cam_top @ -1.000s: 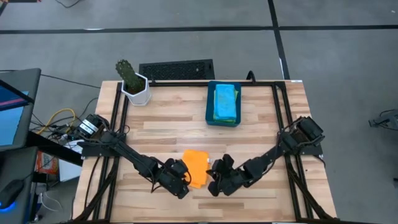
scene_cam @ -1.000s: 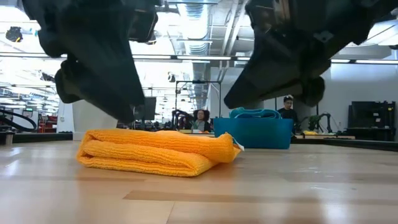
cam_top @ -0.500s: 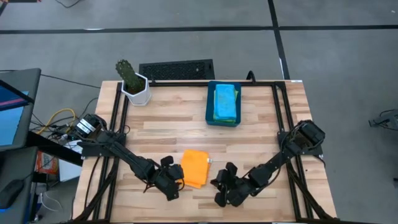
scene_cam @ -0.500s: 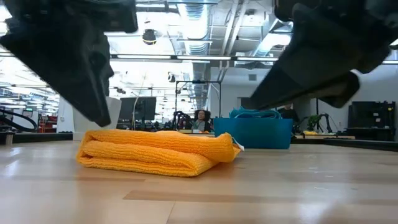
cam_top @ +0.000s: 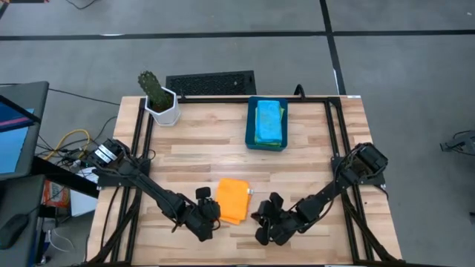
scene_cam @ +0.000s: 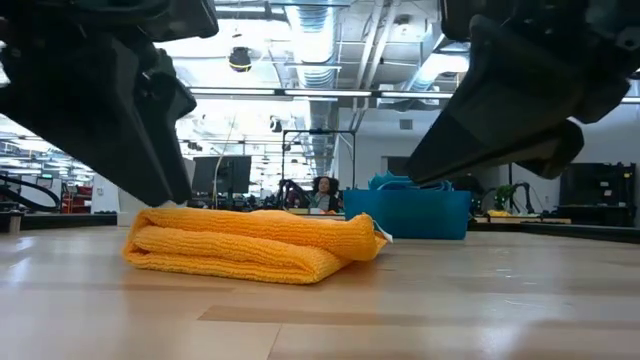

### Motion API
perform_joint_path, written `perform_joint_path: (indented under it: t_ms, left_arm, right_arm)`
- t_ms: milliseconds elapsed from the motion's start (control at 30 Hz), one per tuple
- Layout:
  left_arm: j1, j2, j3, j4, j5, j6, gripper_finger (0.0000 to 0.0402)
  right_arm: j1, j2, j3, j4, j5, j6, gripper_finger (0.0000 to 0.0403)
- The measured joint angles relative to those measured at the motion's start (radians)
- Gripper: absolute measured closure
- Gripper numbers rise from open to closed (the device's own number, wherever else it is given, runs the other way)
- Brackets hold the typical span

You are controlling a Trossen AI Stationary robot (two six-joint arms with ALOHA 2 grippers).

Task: Fold microfiber towels
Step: Fold the orange towel

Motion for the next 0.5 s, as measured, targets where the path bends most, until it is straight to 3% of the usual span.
perform_joint_path:
  t_ms: [133,400,500]
  left_arm:
    - [0.004,0.002,-0.001,-0.015,-0.005,-0.014,0.0271]
    - [0.007,-0.002,-0.001,-0.011,-0.006,-0.017,0.0386]
    - [0.007,-0.001,-0.001,-0.006,0.002,-0.008,0.0396]
  right_arm:
    - [-0.006,0.0,0.0,-0.004,-0.002,0.001,0.0351]
    - [-0.008,0.0,0.0,-0.004,-0.003,0.0,0.0351]
    - [-0.007,0.0,0.0,-0.004,-0.003,0.0,0.0351]
